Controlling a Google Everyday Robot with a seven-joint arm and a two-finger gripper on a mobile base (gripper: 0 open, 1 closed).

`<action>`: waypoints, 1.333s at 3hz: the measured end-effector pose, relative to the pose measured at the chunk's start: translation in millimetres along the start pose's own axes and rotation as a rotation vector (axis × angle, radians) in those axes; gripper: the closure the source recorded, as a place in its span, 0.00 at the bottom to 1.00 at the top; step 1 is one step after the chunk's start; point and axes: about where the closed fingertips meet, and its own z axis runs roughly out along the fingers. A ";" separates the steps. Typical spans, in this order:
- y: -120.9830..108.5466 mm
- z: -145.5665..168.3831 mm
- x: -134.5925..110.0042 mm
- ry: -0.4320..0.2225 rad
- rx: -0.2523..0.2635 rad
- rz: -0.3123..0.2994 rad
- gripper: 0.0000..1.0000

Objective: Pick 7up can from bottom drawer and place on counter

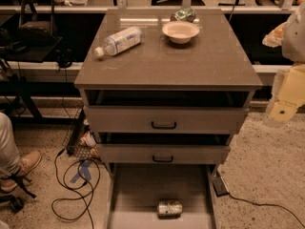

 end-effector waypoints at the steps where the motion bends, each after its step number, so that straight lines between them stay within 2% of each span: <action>1: 0.0 0.0 0.0 0.000 0.000 0.000 0.00; 2: -2.4 -3.5 1.5 0.004 0.024 0.018 0.00; 3: 10.4 40.9 3.7 -0.046 -0.044 0.022 0.00; 4: 42.9 110.8 -2.4 -0.106 -0.150 -0.006 0.00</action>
Offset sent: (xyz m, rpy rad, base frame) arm 0.0017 -0.0075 0.0026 -0.0094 -0.0216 -0.0533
